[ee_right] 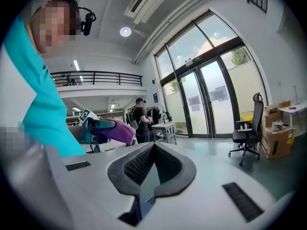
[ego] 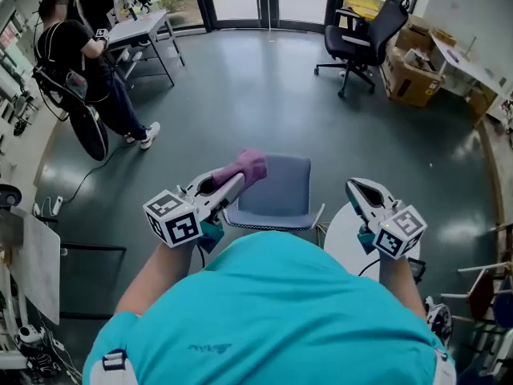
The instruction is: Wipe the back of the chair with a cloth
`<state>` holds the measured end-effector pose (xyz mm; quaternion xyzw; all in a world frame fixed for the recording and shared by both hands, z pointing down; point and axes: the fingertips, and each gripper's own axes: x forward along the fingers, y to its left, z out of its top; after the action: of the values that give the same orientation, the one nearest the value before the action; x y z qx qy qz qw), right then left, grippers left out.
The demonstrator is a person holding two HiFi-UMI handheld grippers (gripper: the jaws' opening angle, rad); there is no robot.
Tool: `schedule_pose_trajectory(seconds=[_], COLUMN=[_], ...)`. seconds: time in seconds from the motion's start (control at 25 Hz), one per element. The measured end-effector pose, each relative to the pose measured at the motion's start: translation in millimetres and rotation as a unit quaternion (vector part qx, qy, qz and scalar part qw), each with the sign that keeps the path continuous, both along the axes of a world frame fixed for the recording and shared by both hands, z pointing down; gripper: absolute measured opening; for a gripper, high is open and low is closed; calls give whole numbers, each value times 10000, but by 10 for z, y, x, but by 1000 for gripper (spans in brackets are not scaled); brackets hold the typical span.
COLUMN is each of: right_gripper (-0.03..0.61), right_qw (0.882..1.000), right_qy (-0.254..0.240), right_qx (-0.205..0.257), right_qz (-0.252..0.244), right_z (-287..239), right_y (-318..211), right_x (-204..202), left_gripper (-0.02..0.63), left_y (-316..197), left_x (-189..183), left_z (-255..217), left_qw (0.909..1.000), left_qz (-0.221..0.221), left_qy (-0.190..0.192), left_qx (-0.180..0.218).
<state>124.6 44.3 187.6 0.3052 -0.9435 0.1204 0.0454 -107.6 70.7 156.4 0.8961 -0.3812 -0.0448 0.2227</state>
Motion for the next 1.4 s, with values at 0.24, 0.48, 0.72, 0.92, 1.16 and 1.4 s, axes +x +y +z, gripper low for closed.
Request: schedule_pose_trajectory(seconds=[0.24, 0.48, 0.72, 0.92, 1.16, 1.4], right_gripper=[-8, -8, -8, -8, -8, -8], right_qw=[9992, 9986, 9985, 9950, 9874, 9810], right_qy=[-310, -250, 163, 534, 808, 908], right_qx=[-189, -406, -489, -839, -1363, -1700], right_qz=[-192, -247, -193, -109, 16, 216], right_z=[239, 544, 656, 828, 1190, 1546], right_y=[-438, -602, -545, -559, -553, -479], right_x=[341, 30, -478, -778, -718, -533], left_gripper=[58, 58, 59, 59, 59, 59], left_y=[-215, -432, -667, -814, -819, -834], left_x=[464, 11, -884, -1275, -1176, -1155], left_z=[149, 476, 1240, 2265, 3606, 4508], left_qw=[9984, 9969, 9830, 9394, 8538, 7788], left_qz=[-61, -289, -165, 671, 2222, 3050], left_qy=[-471, -621, -1691, -3141, -4313, -4926], left_qx=[-291, -382, -692, -1198, -1887, -2405])
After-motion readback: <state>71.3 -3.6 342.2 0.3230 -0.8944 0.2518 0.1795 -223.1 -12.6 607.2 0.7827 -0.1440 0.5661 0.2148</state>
